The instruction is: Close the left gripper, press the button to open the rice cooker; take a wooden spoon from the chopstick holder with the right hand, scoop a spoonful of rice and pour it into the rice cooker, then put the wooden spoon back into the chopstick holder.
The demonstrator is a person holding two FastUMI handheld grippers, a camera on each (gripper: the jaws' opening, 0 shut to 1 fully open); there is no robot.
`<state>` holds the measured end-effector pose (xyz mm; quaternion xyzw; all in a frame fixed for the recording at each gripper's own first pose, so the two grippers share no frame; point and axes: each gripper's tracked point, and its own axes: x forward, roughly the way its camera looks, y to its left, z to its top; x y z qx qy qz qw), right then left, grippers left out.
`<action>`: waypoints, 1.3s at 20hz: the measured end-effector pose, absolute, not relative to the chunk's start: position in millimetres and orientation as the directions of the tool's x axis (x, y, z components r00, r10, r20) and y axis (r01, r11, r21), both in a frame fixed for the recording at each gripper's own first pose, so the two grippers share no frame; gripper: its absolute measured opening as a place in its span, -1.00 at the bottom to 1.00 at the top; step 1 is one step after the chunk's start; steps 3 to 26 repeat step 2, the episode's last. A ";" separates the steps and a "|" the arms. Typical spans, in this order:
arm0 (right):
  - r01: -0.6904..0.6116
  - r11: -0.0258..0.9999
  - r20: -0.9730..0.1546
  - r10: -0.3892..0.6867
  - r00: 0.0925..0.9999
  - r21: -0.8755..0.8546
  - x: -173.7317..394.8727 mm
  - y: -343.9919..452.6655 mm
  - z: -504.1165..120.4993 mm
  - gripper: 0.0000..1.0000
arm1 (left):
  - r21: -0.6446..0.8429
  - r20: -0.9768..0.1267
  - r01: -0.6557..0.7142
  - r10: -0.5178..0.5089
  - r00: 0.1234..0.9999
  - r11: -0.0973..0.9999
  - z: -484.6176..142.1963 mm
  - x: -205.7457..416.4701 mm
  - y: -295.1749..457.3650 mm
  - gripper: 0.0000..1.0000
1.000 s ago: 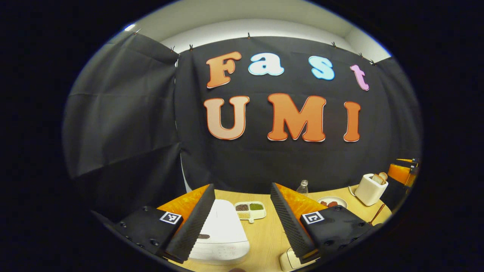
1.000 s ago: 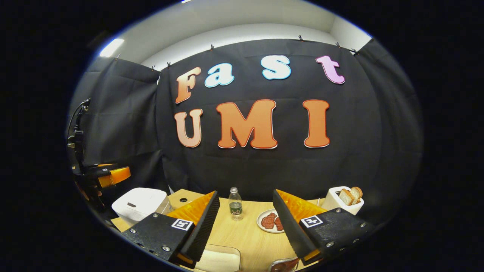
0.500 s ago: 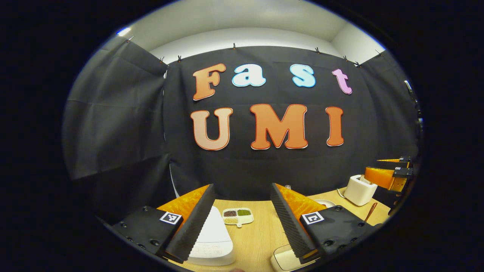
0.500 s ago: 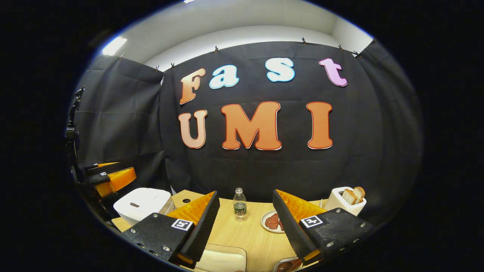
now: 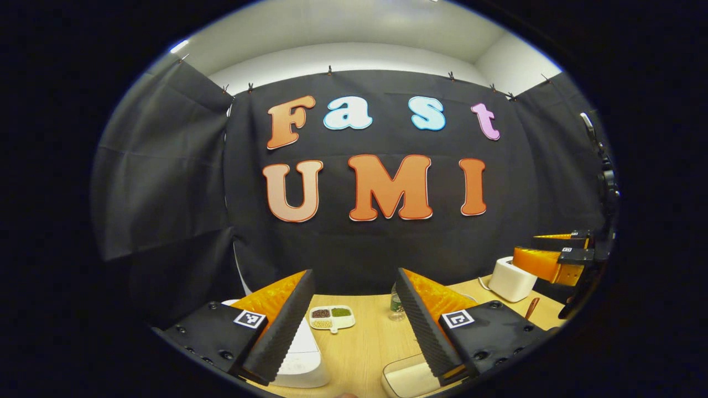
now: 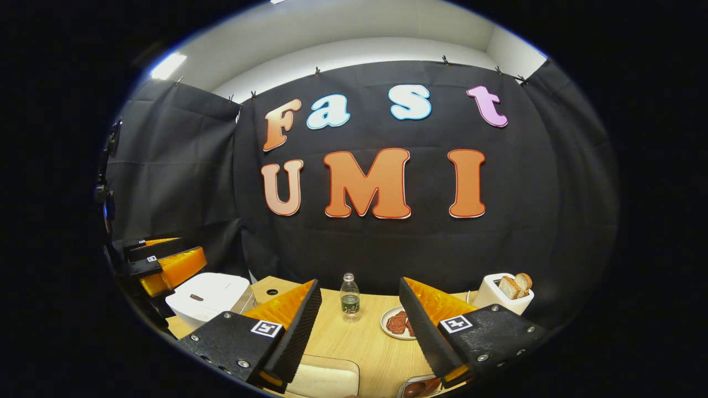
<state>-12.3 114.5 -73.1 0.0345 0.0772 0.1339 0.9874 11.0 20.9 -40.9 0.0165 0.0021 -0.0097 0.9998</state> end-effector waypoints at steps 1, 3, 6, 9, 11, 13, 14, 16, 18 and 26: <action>-0.260 0.961 -0.142 0.271 0.952 0.089 -11.9 115.3 -72.9 0.77 | 0.035 -0.005 0.013 -0.013 1.000 0.999 -40.8 10.5 24.6 1.00; -0.263 0.961 -0.143 0.274 0.951 0.089 -13.1 116.6 -73.5 0.77 | 0.038 -0.002 0.008 -0.008 1.000 0.999 -40.2 10.5 26.4 1.00; -0.263 0.961 -0.143 0.274 0.951 0.089 -13.1 116.6 -73.5 0.77 | 0.038 -0.002 0.008 -0.008 1.000 0.999 -40.2 10.5 26.4 1.00; -0.263 0.961 -0.143 0.274 0.951 0.089 -13.1 116.6 -73.5 0.77 | 0.038 -0.002 0.008 -0.008 1.000 0.999 -40.2 10.5 26.4 1.00; -0.263 0.961 -0.143 0.274 0.951 0.089 -13.1 116.6 -73.5 0.77 | 0.038 -0.002 0.008 -0.008 1.000 0.999 -40.2 10.5 26.4 1.00; -0.263 0.961 -0.143 0.274 0.951 0.089 -13.1 116.6 -73.5 0.77 | 0.038 -0.002 0.008 -0.008 1.000 0.999 -40.2 10.5 26.4 1.00; -0.263 0.961 -0.143 0.274 0.951 0.089 -13.1 116.6 -73.5 0.77 | 0.038 -0.002 0.008 -0.008 1.000 0.999 -40.2 10.5 26.4 1.00; -0.263 0.961 -0.143 0.274 0.951 0.089 -13.1 116.6 -73.5 0.77 | 0.038 -0.002 0.008 -0.008 1.000 0.999 -40.2 10.5 26.4 1.00; -0.263 0.961 -0.143 0.274 0.951 0.089 -13.1 116.6 -73.5 0.77 | 0.038 -0.002 0.008 -0.008 1.000 0.999 -40.2 10.5 26.4 1.00; -0.263 0.961 -0.143 0.274 0.951 0.089 -13.1 116.6 -73.5 0.77 | 0.038 -0.002 0.008 -0.008 1.000 0.999 -40.2 10.5 26.4 1.00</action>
